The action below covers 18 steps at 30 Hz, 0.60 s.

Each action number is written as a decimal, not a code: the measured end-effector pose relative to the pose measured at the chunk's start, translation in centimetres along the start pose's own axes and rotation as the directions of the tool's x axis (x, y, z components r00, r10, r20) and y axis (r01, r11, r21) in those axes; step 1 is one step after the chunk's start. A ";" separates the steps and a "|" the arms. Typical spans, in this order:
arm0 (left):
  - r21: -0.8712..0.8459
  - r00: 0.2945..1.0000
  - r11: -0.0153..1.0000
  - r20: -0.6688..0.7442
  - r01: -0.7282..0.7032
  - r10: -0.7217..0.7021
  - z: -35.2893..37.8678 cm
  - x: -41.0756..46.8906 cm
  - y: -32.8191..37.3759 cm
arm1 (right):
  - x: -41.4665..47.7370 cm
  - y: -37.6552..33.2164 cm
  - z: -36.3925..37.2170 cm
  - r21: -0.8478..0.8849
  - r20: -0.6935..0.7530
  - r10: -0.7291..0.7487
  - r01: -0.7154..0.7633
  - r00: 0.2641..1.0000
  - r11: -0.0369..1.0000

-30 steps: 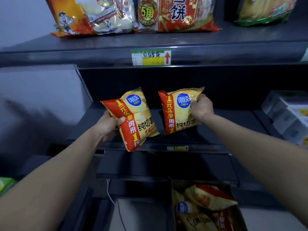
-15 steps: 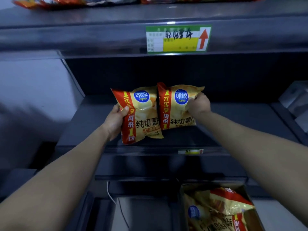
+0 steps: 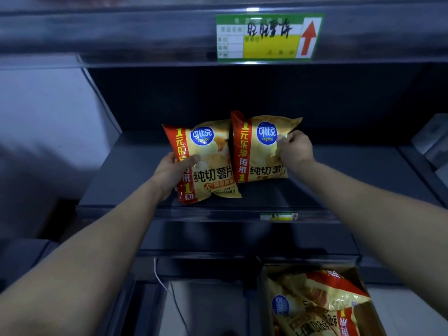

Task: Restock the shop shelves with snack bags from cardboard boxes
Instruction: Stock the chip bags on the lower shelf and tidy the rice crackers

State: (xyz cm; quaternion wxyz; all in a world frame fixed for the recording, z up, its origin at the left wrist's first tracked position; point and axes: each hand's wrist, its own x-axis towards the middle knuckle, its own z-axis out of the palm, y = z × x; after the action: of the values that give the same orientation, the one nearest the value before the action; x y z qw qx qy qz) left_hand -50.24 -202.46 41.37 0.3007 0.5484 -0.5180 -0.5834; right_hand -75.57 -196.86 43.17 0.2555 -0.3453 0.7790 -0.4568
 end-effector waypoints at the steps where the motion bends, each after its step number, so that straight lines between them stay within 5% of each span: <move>1: 0.002 1.000 1.000 0.004 -0.007 0.007 -0.1 0.1 -0.1 | 0.1 0.3 0.0 0.029 0.010 -0.005 0.005 1.000 1.000; 18: -0.195 0.994 0.976 0.034 -0.099 0.108 -1.5 7.9 3.2 | 6.9 -1.8 4.8 0.068 -0.042 -0.042 0.045 0.998 0.997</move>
State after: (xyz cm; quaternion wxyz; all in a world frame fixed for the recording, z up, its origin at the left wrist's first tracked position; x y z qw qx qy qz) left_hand -51.28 -211.07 41.99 0.3710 0.4760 -0.4932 -0.6265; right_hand -75.99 -205.39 42.04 0.2414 -0.3437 0.7601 -0.4958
